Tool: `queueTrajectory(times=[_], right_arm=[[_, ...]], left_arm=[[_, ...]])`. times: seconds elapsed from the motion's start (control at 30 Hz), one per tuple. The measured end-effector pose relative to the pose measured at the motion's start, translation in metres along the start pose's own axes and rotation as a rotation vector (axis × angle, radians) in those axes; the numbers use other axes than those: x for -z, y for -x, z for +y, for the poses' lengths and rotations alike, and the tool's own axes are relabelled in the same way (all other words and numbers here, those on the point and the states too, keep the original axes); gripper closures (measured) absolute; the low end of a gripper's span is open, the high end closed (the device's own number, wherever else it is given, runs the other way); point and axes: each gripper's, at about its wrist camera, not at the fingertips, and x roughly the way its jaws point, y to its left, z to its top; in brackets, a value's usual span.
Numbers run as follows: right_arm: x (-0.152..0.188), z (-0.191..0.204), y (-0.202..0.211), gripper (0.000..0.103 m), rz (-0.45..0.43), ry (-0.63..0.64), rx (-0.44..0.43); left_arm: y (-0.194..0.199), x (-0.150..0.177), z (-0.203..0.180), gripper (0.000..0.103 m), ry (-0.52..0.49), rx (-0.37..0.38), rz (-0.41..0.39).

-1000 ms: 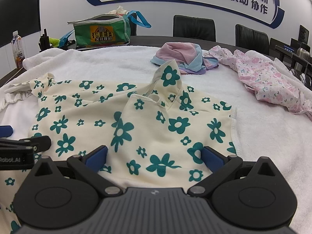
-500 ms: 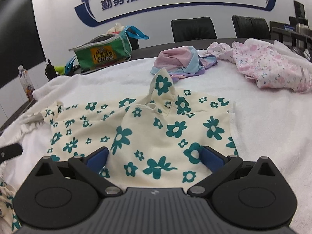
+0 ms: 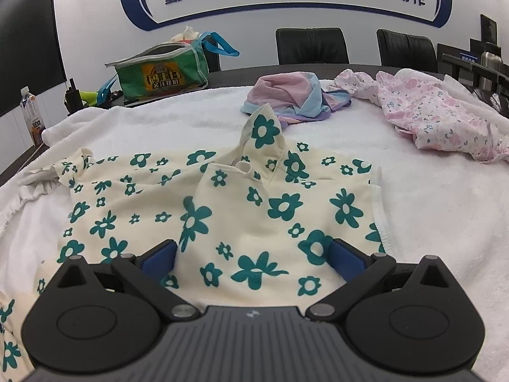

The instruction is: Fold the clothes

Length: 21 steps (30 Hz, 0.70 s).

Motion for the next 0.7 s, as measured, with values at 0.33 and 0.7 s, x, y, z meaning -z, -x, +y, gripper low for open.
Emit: queueTrajectory(times=[0.33,0.7], right_arm=[[-0.001,0.001,-0.001,0.000,0.007,0.011,0.011],[-0.003,-0.009,0.028,0.000,-0.057,-0.007,-0.059]], left_arm=[[-0.015,0.016,0.030,0.000,0.178,0.047,0.084],[0.028,0.011,0.072,0.000,0.122,0.113,0.067]])
